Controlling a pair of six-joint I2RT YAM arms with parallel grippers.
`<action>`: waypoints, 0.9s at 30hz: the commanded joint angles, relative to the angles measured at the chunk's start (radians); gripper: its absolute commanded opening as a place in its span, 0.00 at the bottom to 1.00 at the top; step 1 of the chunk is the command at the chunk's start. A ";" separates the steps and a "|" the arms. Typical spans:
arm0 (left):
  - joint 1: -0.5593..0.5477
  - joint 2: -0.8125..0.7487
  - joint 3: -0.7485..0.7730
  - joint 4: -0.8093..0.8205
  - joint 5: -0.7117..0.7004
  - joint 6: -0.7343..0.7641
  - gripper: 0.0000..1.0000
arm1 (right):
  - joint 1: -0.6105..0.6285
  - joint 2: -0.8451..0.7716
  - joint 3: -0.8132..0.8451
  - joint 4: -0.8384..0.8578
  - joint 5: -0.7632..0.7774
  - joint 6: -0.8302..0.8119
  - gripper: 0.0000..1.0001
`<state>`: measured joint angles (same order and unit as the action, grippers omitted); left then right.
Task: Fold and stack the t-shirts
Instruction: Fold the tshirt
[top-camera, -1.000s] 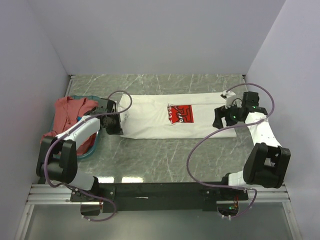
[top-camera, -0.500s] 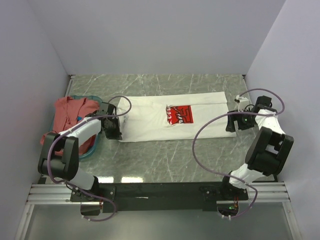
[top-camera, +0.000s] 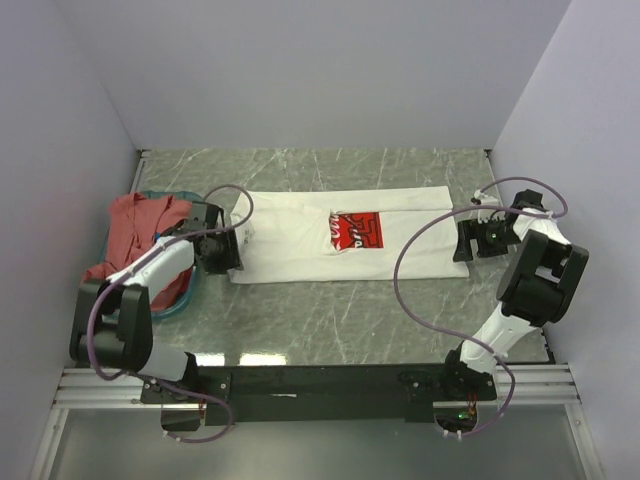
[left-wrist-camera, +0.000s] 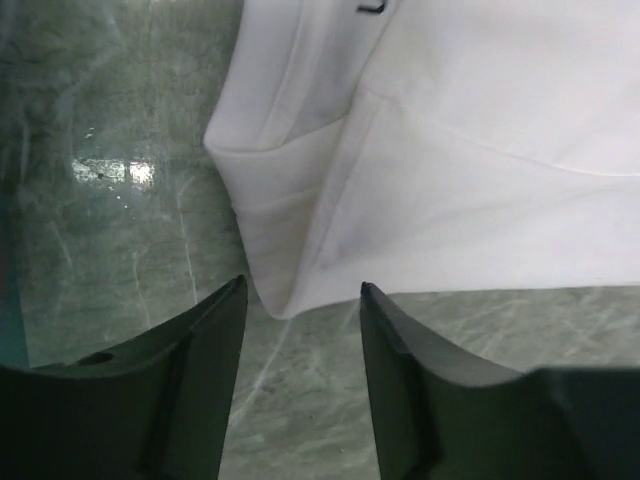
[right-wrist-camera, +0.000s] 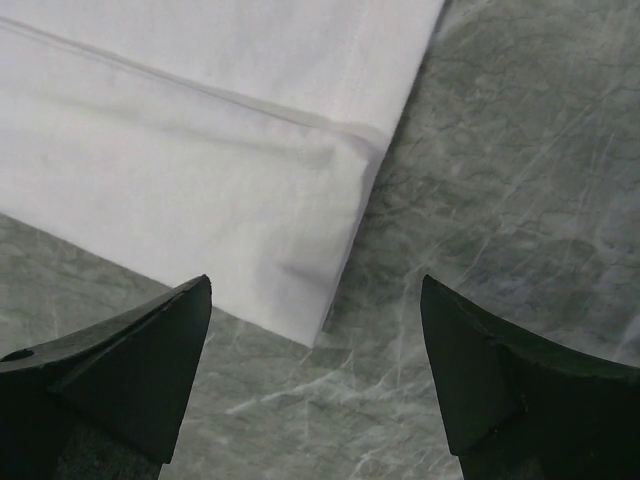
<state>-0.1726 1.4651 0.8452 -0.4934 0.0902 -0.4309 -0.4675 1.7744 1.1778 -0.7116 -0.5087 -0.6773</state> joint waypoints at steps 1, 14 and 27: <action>0.002 -0.130 0.025 0.021 0.011 0.011 0.55 | 0.007 -0.073 0.034 -0.061 -0.066 -0.071 0.91; 0.025 -0.686 -0.057 0.194 -0.192 0.075 1.00 | 0.437 -0.356 0.001 0.168 -0.103 -0.214 1.00; 0.035 -0.810 -0.377 0.167 0.077 -0.558 0.83 | 0.852 -0.127 0.254 -0.058 -0.027 -0.267 1.00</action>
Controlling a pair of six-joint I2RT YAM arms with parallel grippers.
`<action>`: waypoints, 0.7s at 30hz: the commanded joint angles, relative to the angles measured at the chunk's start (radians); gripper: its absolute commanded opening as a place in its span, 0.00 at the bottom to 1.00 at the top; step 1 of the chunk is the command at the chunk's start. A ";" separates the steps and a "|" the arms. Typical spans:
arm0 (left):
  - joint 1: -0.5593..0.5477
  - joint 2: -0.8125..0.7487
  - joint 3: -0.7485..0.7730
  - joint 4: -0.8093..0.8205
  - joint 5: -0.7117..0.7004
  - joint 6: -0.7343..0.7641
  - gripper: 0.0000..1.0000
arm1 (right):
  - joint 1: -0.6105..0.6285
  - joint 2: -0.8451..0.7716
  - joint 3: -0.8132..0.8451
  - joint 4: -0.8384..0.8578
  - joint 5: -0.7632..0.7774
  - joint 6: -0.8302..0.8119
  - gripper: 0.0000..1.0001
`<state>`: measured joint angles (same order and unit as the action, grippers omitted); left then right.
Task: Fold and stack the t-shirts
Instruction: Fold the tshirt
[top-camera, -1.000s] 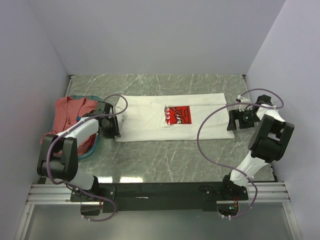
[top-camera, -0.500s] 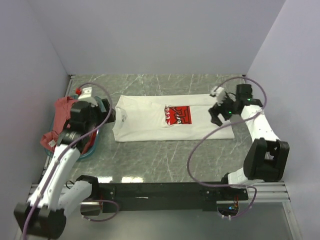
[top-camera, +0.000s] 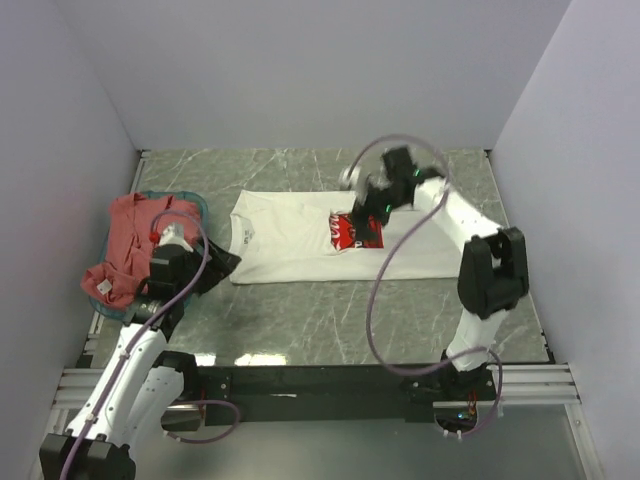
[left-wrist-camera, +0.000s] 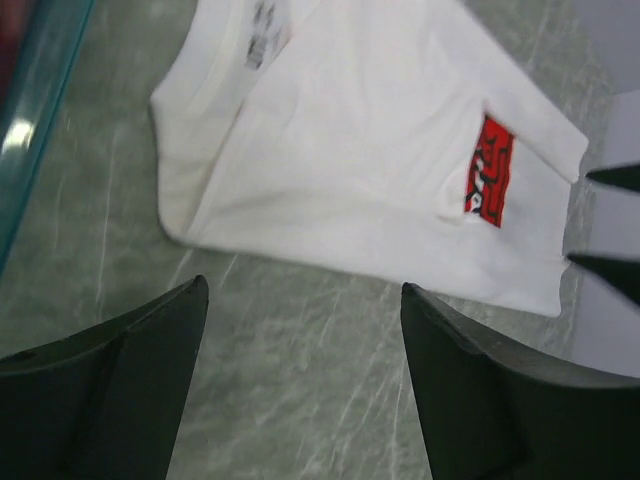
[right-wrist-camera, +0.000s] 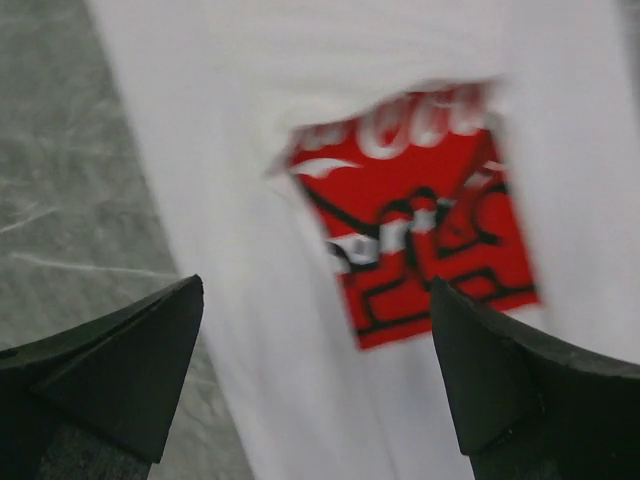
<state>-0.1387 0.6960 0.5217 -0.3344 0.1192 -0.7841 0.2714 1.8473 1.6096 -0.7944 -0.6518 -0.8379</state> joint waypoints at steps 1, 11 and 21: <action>0.001 -0.046 -0.063 0.002 0.024 -0.224 0.83 | 0.147 -0.251 -0.358 0.150 0.209 -0.159 1.00; -0.039 0.121 -0.101 0.044 -0.049 -0.352 0.79 | 0.111 -0.474 -0.812 0.391 0.535 -0.254 0.91; -0.168 0.368 -0.057 0.123 -0.214 -0.514 0.70 | -0.070 -0.540 -1.028 0.560 0.636 -0.369 0.82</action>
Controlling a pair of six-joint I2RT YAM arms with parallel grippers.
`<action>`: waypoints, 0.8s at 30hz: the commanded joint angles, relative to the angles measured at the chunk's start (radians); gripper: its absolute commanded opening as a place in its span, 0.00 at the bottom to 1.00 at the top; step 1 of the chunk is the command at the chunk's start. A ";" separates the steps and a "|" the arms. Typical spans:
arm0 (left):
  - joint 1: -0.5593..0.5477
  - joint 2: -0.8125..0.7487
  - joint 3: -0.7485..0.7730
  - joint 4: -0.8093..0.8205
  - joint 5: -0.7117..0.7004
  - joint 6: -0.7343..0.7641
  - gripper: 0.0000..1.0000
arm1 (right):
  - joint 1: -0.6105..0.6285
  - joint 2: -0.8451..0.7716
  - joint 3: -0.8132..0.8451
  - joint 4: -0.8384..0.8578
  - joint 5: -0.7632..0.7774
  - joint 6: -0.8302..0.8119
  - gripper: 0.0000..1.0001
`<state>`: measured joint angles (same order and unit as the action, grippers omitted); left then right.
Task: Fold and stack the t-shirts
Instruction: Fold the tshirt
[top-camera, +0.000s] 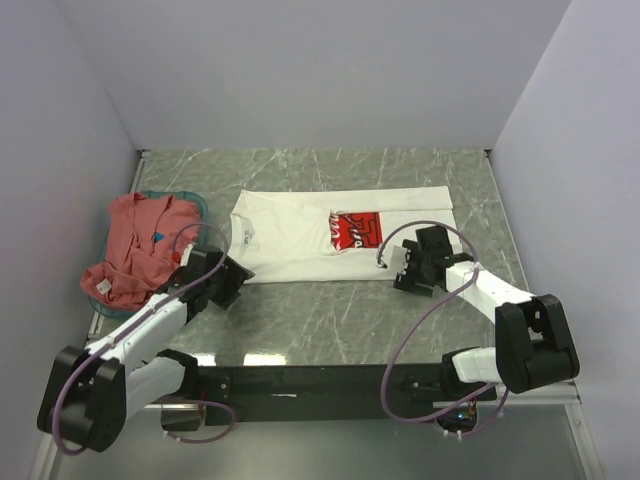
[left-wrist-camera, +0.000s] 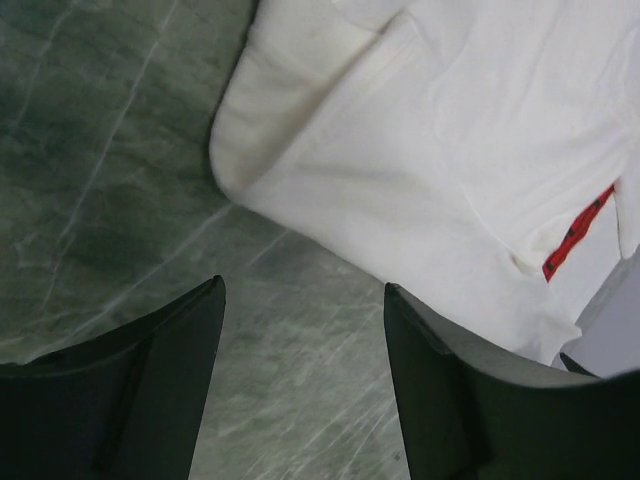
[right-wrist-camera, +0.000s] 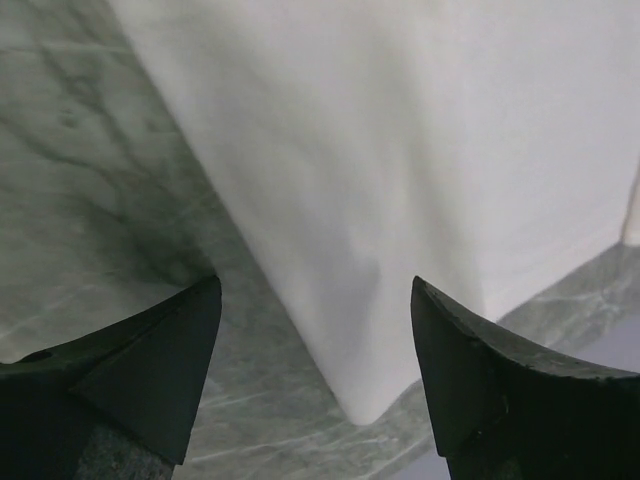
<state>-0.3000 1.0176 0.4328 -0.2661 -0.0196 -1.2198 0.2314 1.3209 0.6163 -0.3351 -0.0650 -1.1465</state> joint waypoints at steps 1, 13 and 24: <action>-0.008 0.061 0.030 0.065 -0.078 -0.084 0.69 | -0.038 -0.006 -0.053 0.129 0.059 -0.065 0.82; -0.008 0.076 0.052 0.024 -0.137 -0.069 0.68 | -0.055 0.072 -0.072 0.142 0.068 -0.073 0.31; -0.008 0.036 0.075 -0.018 -0.164 -0.021 0.68 | -0.056 -0.113 -0.092 -0.230 -0.029 -0.159 0.12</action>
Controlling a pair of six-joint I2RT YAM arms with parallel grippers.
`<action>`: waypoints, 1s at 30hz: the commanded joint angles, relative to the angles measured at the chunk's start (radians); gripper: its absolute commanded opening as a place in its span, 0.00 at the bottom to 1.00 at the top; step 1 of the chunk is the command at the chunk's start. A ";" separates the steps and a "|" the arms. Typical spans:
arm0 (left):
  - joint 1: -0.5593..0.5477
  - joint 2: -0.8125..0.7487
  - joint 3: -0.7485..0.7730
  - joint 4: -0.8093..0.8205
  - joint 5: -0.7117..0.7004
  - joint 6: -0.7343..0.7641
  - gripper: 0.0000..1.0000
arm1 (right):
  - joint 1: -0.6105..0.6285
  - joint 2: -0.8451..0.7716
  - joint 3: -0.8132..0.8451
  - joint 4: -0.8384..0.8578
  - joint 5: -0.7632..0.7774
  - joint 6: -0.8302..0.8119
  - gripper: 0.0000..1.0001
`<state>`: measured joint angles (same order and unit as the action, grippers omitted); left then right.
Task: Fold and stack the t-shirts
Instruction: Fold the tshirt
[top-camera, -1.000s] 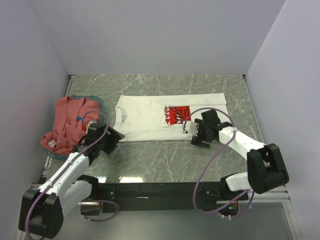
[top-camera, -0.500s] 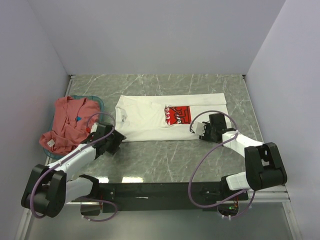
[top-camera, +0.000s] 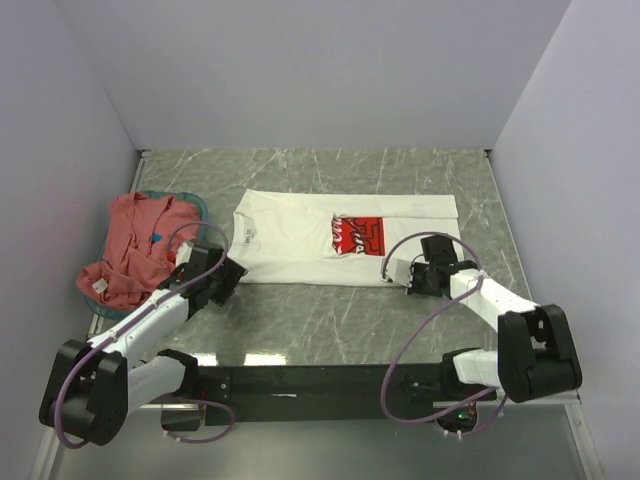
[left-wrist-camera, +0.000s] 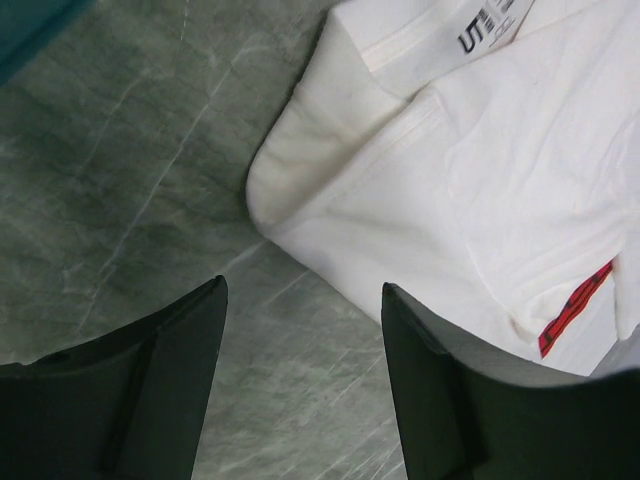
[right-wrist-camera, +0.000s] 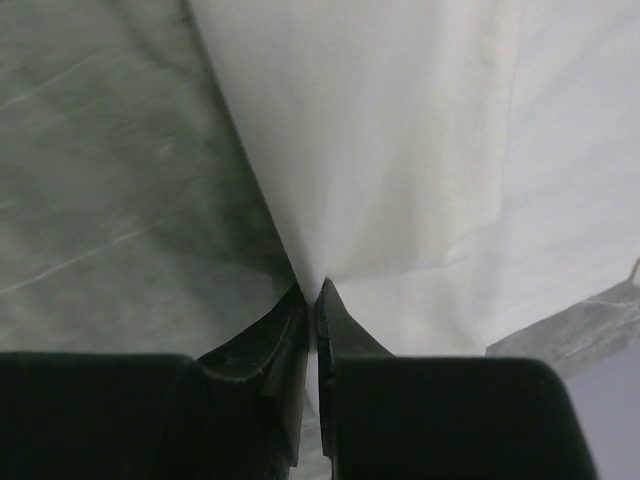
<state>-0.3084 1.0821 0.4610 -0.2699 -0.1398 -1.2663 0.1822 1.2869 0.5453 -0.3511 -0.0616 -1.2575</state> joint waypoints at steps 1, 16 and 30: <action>0.000 -0.031 0.047 -0.014 -0.043 0.028 0.68 | -0.006 -0.099 -0.021 -0.263 -0.046 -0.066 0.13; 0.005 -0.169 0.137 0.083 0.112 0.376 0.82 | -0.007 -0.276 0.247 -0.550 -0.381 0.035 0.76; 0.043 -0.356 0.188 -0.017 0.347 0.590 0.91 | 0.034 0.900 1.509 -0.485 -0.560 0.947 0.84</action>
<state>-0.2695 0.7753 0.6426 -0.2691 0.1226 -0.7284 0.1886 2.0747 1.8824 -0.7830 -0.6460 -0.5819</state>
